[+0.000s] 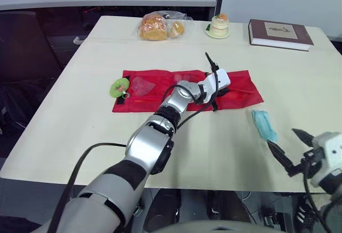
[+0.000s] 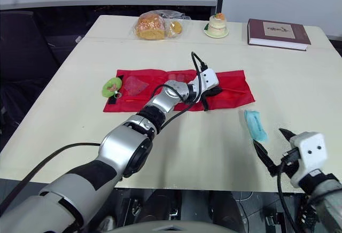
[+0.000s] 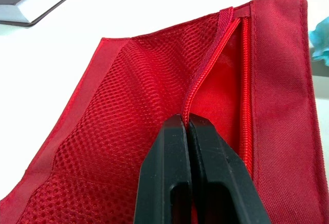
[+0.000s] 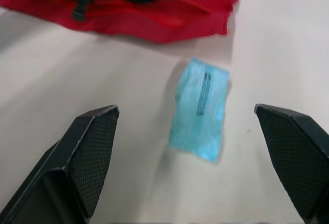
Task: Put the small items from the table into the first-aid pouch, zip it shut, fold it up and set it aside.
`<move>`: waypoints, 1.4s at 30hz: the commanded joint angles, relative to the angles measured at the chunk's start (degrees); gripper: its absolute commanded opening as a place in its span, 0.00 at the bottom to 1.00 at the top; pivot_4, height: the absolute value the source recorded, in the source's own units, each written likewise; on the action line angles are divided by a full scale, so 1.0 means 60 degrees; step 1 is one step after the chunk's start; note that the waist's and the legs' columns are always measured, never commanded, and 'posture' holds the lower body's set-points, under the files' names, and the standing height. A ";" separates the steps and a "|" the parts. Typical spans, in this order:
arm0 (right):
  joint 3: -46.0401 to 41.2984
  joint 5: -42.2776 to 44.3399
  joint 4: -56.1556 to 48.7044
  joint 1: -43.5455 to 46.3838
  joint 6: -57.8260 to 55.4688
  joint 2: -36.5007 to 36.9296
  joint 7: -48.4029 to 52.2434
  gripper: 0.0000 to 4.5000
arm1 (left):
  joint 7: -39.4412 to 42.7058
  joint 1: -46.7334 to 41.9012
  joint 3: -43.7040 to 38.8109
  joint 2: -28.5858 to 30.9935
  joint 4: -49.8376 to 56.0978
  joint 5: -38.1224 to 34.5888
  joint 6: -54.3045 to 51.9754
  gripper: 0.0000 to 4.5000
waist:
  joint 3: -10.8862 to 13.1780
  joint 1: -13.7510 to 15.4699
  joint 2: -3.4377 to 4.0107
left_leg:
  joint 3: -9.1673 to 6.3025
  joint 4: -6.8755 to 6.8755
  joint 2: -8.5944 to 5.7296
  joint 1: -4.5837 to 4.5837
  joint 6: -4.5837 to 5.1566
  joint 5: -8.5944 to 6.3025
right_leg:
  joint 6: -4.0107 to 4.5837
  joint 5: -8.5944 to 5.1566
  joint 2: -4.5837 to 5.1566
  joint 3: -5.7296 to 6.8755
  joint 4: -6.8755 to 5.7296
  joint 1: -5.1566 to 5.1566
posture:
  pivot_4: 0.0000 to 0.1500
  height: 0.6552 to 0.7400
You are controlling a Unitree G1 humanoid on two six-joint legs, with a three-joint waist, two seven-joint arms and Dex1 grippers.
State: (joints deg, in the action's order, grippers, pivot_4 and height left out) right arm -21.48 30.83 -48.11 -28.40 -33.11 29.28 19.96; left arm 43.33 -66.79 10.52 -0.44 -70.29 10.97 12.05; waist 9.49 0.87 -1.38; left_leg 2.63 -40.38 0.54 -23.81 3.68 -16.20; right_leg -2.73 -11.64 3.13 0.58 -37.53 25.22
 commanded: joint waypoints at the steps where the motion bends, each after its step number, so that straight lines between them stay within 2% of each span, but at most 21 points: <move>1: 0.0709 -0.0486 0.0215 0.0773 -0.0656 -0.0222 -0.0946 1.00 | 0.0142 0.0083 -0.0121 -0.0038 0.0492 -0.0237 -0.0002 0.02 | -0.0002 -0.0005 -0.0003 | -0.0001 0.0000 0.0000 0.0001 0.0000 0.0000 | 0.0000 0.0000 -0.0001 0.0000 0.0000 0.0000 | 1.00 0.87; 4: 0.1199 -0.0837 0.0883 0.1425 -0.1095 -0.0589 -0.1521 1.00 | 0.0262 0.0206 -0.0071 -0.0076 0.0622 -0.0220 0.0000 0.02 | -0.0002 0.0007 -0.0001 | 0.0002 0.0000 -0.0001 0.0001 0.0000 0.0000 | 0.0000 0.0000 -0.0001 -0.0001 -0.0001 0.0000 | 1.00 0.87; 8: 0.1149 -0.0975 0.1341 0.1954 -0.1402 -0.0988 -0.1951 1.00 | 0.0351 0.0263 -0.0086 -0.0094 0.0760 -0.0242 -0.0059 0.02 | -0.0002 0.0005 0.0000 | -0.0002 0.0000 -0.0001 -0.0003 0.0000 0.0000 | -0.0001 0.0000 -0.0002 0.0003 0.0000 0.0000 | 1.00 0.87; 9: 0.1153 -0.1025 0.1395 0.1987 -0.1384 -0.1004 -0.1934 0.95 | 0.0368 0.0270 -0.0086 -0.0097 0.0782 -0.0243 -0.0068 0.00 | -0.0002 0.0000 0.0000 | 0.0001 0.0000 -0.0002 -0.0002 0.0000 0.0000 | -0.0001 0.0001 -0.0001 0.0000 -0.0001 0.0000 | 1.00 0.87; 10: 0.1166 -0.1071 0.1422 0.2004 -0.1383 -0.1003 -0.1906 0.89 | 0.0391 0.0275 -0.0086 -0.0101 0.0801 -0.0246 -0.0075 0.00 | -0.0003 -0.0001 0.0001 | 0.0001 0.0000 -0.0003 -0.0001 0.0000 0.0000 | -0.0001 0.0001 -0.0001 -0.0001 -0.0001 0.0000 | 1.00 0.87; 12: 0.1239 -0.1089 0.1367 0.1986 -0.1318 -0.0970 -0.1753 0.71 | 0.0446 0.0263 -0.0105 -0.0112 0.0823 -0.0273 -0.0100 0.00 | -0.0003 -0.0004 0.0001 | -0.0001 0.0000 -0.0003 0.0001 0.0000 0.0000 | -0.0001 0.0001 -0.0002 0.0000 -0.0002 -0.0001 | 1.00 0.87; 16: 0.1351 -0.1142 0.1229 0.1897 -0.1261 -0.0865 -0.1475 0.28 | 0.0475 0.0224 -0.0109 -0.0123 0.0817 -0.0304 -0.0126 0.00 | -0.0003 -0.0006 0.0001 | -0.0001 0.0000 -0.0004 0.0001 0.0000 0.0000 | -0.0002 0.0001 -0.0003 0.0000 -0.0003 -0.0001 | 1.00 0.87; 17: 0.1364 -0.1147 0.1207 0.1876 -0.1259 -0.0859 -0.1433 0.20 | 0.0477 0.0222 -0.0101 -0.0128 0.0812 -0.0305 -0.0124 0.00 | -0.0003 -0.0005 0.0001 | -0.0001 0.0000 -0.0004 0.0001 0.0000 0.0000 | -0.0002 0.0001 -0.0003 0.0000 -0.0003 -0.0001 | 1.00 0.87; 18: 0.1366 -0.1155 0.1184 0.1856 -0.1264 -0.0875 -0.1410 0.07 | 0.0481 0.0225 -0.0095 -0.0133 0.0814 -0.0307 -0.0122 0.00 | -0.0003 -0.0005 0.0001 | -0.0001 0.0000 -0.0004 0.0001 0.0000 0.0000 | -0.0002 0.0001 -0.0003 0.0001 -0.0003 -0.0001 | 1.00 0.87; 19: 0.1365 -0.1163 0.1153 0.1842 -0.1274 -0.0890 -0.1401 0.03 | 0.0499 0.0230 -0.0088 -0.0142 0.0819 -0.0310 -0.0117 0.00 | -0.0003 -0.0005 0.0001 | -0.0002 0.0000 -0.0004 0.0001 0.0000 0.0000 | -0.0002 0.0000 -0.0003 0.0000 -0.0004 -0.0001 | 1.00 0.87; 29: 0.1294 0.0107 -0.0038 0.2417 -0.1989 -0.0990 -0.1214 0.01 | 0.0991 0.0361 -0.0052 -0.0216 0.1173 -0.0559 -0.0211 0.00 | -0.0003 -0.0005 0.0001 | -0.0004 0.0000 -0.0002 0.0000 0.0000 0.0000 | -0.0002 0.0001 -0.0003 0.0002 -0.0003 -0.0001 | 1.00 0.87; 36: 0.1812 -0.0220 0.0845 0.3534 -0.3030 -0.0949 -0.1788 0.01 | 0.1498 0.0690 -0.0006 -0.0422 0.2042 -0.0812 -0.0421 0.00 | -0.0003 0.0005 0.0001 | -0.0006 0.0000 -0.0003 -0.0002 0.0000 0.0000 | -0.0001 0.0001 -0.0002 0.0004 -0.0003 -0.0001 | 1.00 0.87; 42: 0.1918 -0.0442 0.1732 0.4577 -0.3241 -0.1597 -0.2415 0.01 | 0.1972 0.1370 0.0311 -0.0512 0.3204 -0.0949 -0.0837 0.00 | -0.0003 -0.0018 0.0003 | -0.0001 0.0000 -0.0002 0.0002 0.0000 0.0001 | -0.0001 0.0001 -0.0002 -0.0002 -0.0010 0.0001 | 1.00 0.87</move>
State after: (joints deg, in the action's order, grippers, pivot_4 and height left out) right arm -9.45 28.62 -37.22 -2.29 -53.09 20.17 6.68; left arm 53.99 -58.33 11.80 -2.84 -54.92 6.55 7.36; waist 9.47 0.76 -1.36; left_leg 2.61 -40.37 0.53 -23.80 3.68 -16.20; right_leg -2.74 -11.64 3.11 0.57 -37.59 25.24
